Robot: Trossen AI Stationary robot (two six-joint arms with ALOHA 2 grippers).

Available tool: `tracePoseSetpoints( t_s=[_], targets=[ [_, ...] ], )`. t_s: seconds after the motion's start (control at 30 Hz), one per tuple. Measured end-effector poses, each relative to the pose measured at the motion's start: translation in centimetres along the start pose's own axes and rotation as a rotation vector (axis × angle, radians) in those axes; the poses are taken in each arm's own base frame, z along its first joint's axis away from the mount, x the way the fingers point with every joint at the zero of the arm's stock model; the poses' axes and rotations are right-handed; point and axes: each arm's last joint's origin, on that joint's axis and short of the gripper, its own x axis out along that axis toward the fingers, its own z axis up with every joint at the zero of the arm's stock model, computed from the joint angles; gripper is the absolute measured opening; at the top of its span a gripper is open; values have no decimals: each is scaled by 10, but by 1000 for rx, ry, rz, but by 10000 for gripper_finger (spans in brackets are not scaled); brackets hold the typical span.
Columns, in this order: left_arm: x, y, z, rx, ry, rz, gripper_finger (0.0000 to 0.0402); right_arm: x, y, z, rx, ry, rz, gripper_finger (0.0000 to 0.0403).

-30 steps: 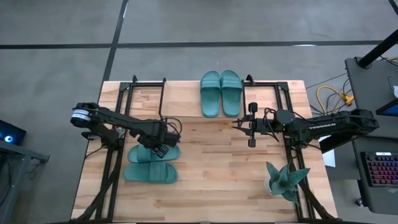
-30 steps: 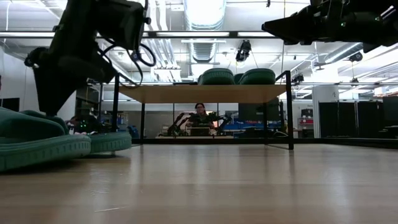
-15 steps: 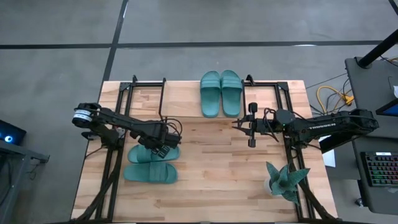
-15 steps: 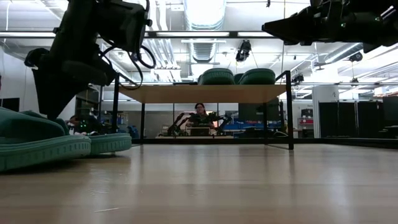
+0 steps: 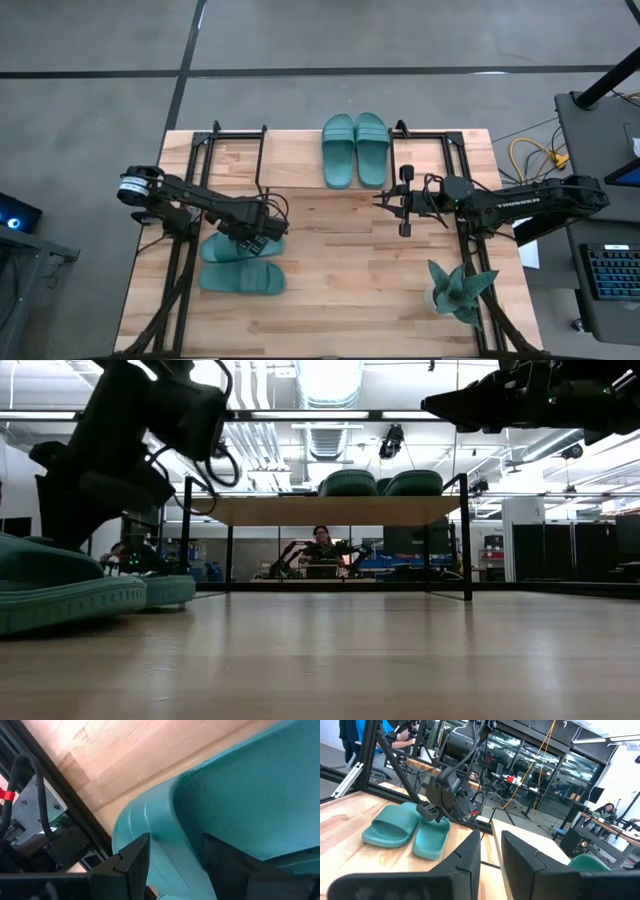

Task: Pick and place slides into the shelf
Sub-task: Put the green slides on the shelf

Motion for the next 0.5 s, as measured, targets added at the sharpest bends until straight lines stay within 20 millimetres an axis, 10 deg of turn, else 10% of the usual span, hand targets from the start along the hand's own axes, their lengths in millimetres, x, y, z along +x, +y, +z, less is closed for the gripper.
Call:
tracePoseSetpoints(
  t_s=[0.5],
  targets=[
    [0,0,-5,212,76,-45,8,0,0,0,3,0,0,72]
  ],
)
